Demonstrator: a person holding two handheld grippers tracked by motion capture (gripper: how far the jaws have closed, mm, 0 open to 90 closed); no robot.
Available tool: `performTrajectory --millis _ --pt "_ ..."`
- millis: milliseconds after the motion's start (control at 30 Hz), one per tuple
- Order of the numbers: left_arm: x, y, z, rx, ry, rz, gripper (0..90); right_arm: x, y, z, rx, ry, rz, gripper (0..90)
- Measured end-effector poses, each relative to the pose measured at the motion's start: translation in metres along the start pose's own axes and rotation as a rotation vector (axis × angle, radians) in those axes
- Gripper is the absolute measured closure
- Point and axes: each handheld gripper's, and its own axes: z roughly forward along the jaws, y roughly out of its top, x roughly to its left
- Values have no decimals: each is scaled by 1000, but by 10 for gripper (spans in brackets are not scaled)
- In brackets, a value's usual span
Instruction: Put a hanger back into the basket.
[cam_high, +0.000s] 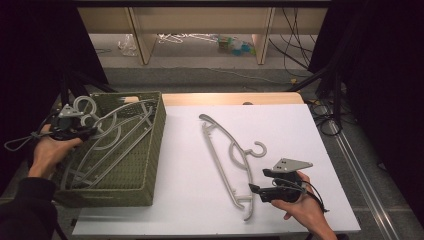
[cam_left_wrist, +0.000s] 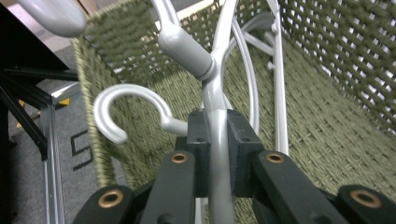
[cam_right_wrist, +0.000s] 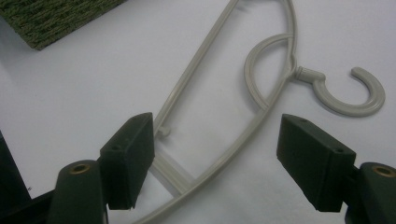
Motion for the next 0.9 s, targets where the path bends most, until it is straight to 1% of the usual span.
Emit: performTrajectory --millis 33,67,100,167,267,333,367,433,467,533,600,667,700,767,800,833,867,900 --pt "-1 -1 3 5 -1 2 807 0 0 0 4 1 5 287" --pt "-3 -2 6 3 2 -4 807 0 0 0 3 0 4 286" --pt "-3 -3 8 20 -1 6 807 0 0 0 2 -2 2 286" --pt "-4 -5 10 16 -5 -2 806 0 0 0 1 -1 2 286" --pt "-6 -8 15 25 -12 -19 805 -1 -1 1 1 -2 -1 286" --pt "-7 -10 18 48 -10 -22 804 -1 -1 1 0 -2 -3 286" --pt "-7 -11 20 54 -7 -23 805 -1 -1 1 1 -2 -2 286" --pt "-7 -14 24 61 -16 -31 803 -1 0 1 5 0 5 286" --pt "-7 -17 28 81 -7 -39 802 0 0 1 4 3 2 286" --pt "-6 -19 29 90 -5 -33 803 0 0 1 4 3 1 286" --pt "-5 -21 30 100 0 -53 795 -1 0 1 3 0 3 286" --pt "-4 -22 29 106 18 -62 741 -1 -1 1 3 0 2 286" --pt "-4 -22 27 98 27 -78 699 -1 -1 1 3 -1 1 286" --pt "-4 -21 21 68 34 -80 681 -1 -1 1 3 -1 1 286" --pt "-5 -21 17 49 38 -86 617 -1 -1 1 3 0 1 286" --pt "-7 -20 13 23 41 -101 617 -1 -1 1 3 0 1 286" --pt "-9 -19 8 -4 38 -109 574 -2 -1 1 2 -3 -2 286" --pt "-13 -18 3 -31 30 -109 566 -1 -1 1 6 -2 10 286"
